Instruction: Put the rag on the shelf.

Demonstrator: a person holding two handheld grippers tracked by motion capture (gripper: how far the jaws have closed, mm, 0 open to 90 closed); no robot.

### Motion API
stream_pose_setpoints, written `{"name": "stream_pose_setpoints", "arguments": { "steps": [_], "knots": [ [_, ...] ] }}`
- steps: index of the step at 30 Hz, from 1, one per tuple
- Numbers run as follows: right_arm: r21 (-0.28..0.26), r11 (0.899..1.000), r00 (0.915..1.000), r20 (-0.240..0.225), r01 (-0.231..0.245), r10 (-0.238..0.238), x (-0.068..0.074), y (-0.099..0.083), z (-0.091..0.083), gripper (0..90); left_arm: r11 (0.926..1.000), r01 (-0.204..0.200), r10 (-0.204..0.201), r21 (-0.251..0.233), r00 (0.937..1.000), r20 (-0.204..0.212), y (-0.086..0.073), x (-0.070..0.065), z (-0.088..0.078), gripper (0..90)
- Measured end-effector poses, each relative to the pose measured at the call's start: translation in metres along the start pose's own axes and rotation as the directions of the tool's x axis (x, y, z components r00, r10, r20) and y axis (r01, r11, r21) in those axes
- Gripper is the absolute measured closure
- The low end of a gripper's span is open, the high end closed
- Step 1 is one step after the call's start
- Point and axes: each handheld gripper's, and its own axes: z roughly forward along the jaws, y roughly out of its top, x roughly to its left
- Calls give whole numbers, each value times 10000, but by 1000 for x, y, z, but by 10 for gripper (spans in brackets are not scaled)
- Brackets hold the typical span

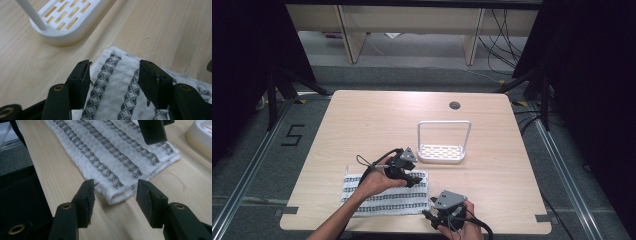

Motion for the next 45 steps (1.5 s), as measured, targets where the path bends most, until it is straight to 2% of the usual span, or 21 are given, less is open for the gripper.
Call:
{"name": "stream_pose_setpoints", "arguments": {
  "steps": [1,2,3,4,7,17,21,22,25,26,27,28,29,30,31,33,34,41,42,43,45],
  "knots": [
    [-48,10000,10000,-20,-10,10,0,0,1,499,9977,579,-579,-357,9983,19,1,-4,6,434],
    [-45,10000,10000,-22,-73,73,1,0,2,500,10000,5,-5,95,10000,60,2,0,5,435],
    [-19,10000,10000,-35,13,-13,1,1,2,500,9998,187,-186,-18,9997,142,4,-1,11,435],
    [-19,10000,10000,-35,13,-13,1,1,2,500,9998,187,-186,-18,9997,142,4,-1,11,433],
    [56,10000,9999,-81,-72,73,2,0,3,499,9999,-30,27,156,9998,181,9,3,15,430],
    [70,10000,10000,7,-37,37,1,-1,5,491,9992,0,-9,400,9998,223,11,7,24,453],
    [114,9999,9999,39,-120,119,0,1,9,492,9989,-266,259,383,9994,208,12,6,25,499],
    [207,9998,10000,77,-8,6,0,1,12,493,9984,-409,400,402,9989,226,12,7,25,552],
    [362,9993,9999,103,79,-83,-1,1,16,515,9987,-354,342,376,9989,313,11,4,24,634],
    [362,9993,9999,103,79,-83,-1,1,16,515,9974,-602,590,383,9977,331,12,4,24,634],
    [330,9994,9999,62,79,-81,-1,1,17,560,9973,-640,626,348,9973,389,12,3,24,690],
    [44,10000,10000,20,-55,55,0,0,20,584,9978,-570,554,335,9974,467,11,1,25,722],
    [44,10000,10000,20,-55,55,0,0,20,584,9974,-648,632,321,9968,500,11,0,24,722],
    [97,9999,10000,3,-36,36,0,0,19,618,9972,-675,656,322,9962,574,11,0,24,754],
    [-140,9999,9999,100,-36,37,-1,-1,21,686,9967,-747,726,301,9951,676,12,0,25,802],
    [3,10000,9999,110,29,-29,-2,-1,20,726,9970,-715,692,294,9950,727,11,0,25,821],
    [188,9997,9999,-73,130,-129,-4,-1,17,799,9969,-750,732,218,9945,749,11,1,25,845],
    [-19,10000,10000,-51,69,-69,-12,-2,11,866,9995,-304,307,-54,9982,516,8,6,19,857],
    [-50,9997,9997,19,234,-234,-15,-1,9,868,9996,-221,229,-160,9984,525,8,7,17,856],
    [-112,9993,9993,142,357,-355,-18,0,4,870,9987,46,-20,-504,9987,500,9,7,12,857],
    [-186,9985,9985,178,515,-512,-23,2,-1,872,9986,-3,27,-527,9990,456,9,7,8,857]
  ]
}}
